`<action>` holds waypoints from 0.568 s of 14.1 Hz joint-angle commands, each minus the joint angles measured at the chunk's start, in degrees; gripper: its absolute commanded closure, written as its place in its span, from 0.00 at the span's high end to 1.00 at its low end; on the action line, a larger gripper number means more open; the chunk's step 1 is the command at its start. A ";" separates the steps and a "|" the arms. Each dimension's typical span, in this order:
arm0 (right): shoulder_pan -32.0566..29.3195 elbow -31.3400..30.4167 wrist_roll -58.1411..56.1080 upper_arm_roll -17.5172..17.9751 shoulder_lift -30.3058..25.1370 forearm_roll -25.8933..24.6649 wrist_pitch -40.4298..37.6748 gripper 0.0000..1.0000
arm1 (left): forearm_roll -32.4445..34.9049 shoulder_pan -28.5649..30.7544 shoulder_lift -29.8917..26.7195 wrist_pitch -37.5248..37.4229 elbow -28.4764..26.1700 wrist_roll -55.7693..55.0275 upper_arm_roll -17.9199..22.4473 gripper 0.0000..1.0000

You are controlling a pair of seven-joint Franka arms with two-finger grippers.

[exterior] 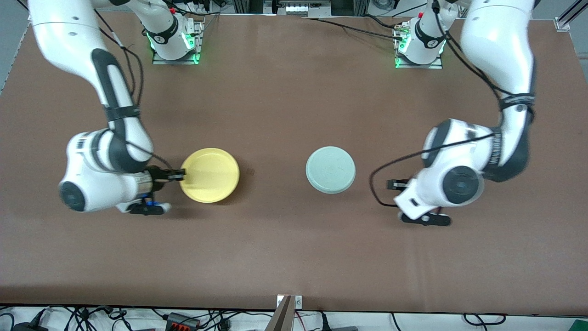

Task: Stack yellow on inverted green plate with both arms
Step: 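Set the yellow plate on green with the right gripper while the left gripper withdraws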

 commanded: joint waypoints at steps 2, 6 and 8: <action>7.34 5.95 12.04 -0.28 3.75 8.73 2.08 0.00 | -0.78 4.16 -11.60 1.17 -8.68 6.48 -0.56 1.00; 15.24 6.04 18.19 -0.37 6.38 15.36 14.11 0.00 | 0.10 4.51 -28.63 13.68 -29.28 12.95 -0.65 1.00; 18.24 6.04 20.56 -0.37 8.05 15.45 18.96 0.00 | 0.01 4.52 -38.30 22.13 -41.86 12.98 -0.74 1.00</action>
